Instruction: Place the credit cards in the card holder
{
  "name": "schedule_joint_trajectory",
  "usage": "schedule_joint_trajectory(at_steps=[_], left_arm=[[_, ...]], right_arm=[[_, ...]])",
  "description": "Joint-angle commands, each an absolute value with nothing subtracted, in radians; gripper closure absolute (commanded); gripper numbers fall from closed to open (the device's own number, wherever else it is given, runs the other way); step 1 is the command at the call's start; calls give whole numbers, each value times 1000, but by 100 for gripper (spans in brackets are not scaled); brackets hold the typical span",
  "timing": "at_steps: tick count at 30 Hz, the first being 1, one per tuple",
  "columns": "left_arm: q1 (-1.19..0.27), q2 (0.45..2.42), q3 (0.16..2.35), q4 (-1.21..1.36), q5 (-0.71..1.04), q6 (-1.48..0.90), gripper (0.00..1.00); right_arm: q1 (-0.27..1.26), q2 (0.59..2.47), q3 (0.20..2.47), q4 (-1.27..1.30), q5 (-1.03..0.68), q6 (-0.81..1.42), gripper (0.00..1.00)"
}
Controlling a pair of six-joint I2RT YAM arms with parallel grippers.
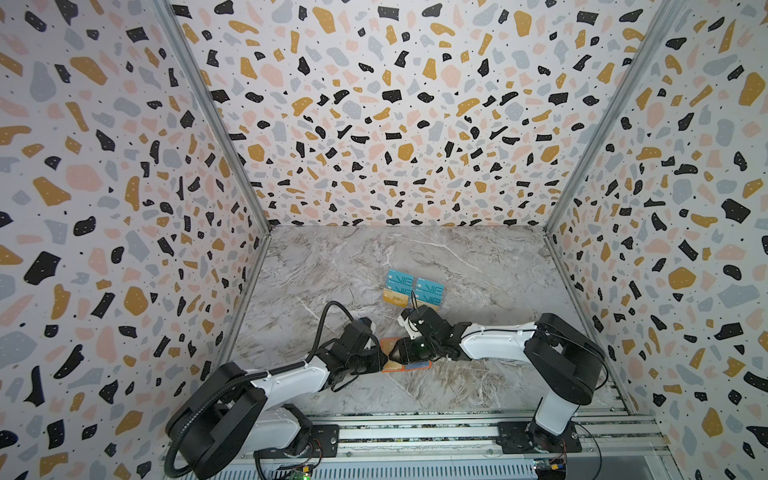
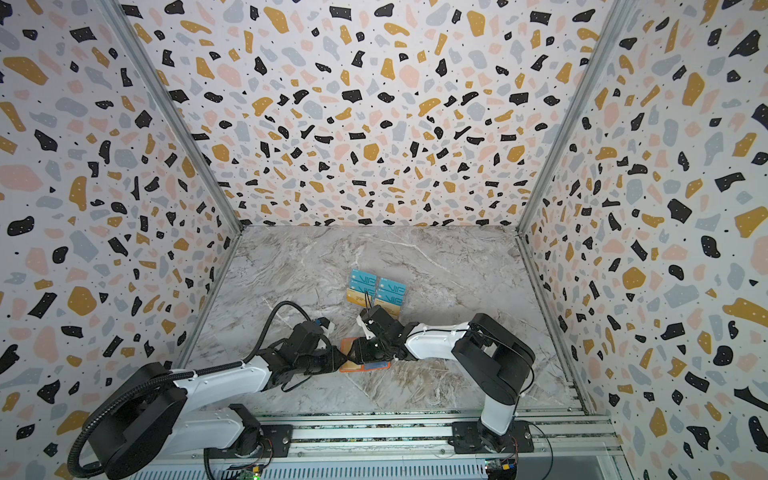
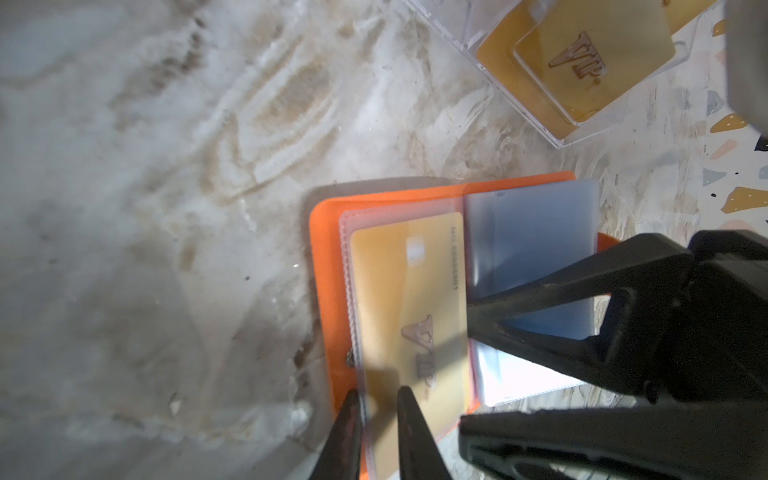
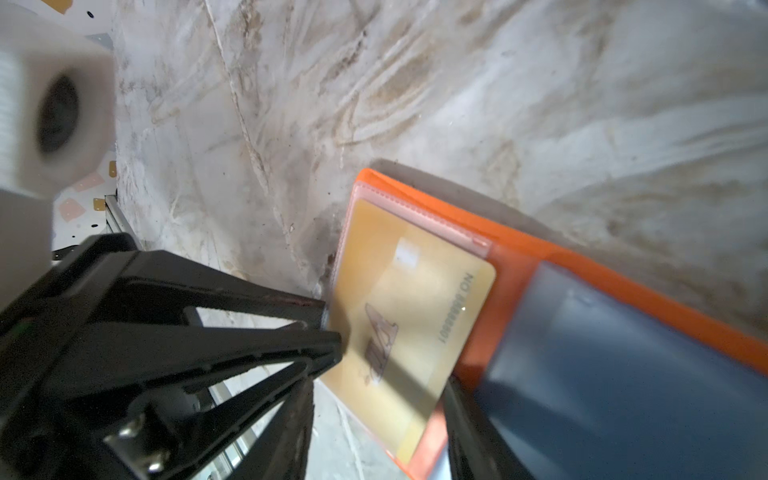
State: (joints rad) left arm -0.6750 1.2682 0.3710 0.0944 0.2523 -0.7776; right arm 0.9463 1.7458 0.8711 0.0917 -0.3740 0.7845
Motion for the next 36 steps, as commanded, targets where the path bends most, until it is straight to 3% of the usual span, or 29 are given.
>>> schedule_joint_trajectory(at_steps=[1,12,19,26,30,36], left_arm=[[-672,1259,355,92,250,-779,80],[-670,1262,362,89,244,-776,75],[-666,1271,402,55,243,-761,74],[-665,1234,496,-82,232,-747,64],[-666,1181,565,-218,202,-730,59],[-667,1149,661,-309,132,-751,61]], right_arm=[[951,1767,895,101,-418,797,49],[950,1725,856,193,-447,829,49],[911,1612,796,89,-372,809,49],[863,1553,779,17,-364,735,49],[831,1567,773,5,-380,685,55],[824,1565,767,-5,-370,614,65]])
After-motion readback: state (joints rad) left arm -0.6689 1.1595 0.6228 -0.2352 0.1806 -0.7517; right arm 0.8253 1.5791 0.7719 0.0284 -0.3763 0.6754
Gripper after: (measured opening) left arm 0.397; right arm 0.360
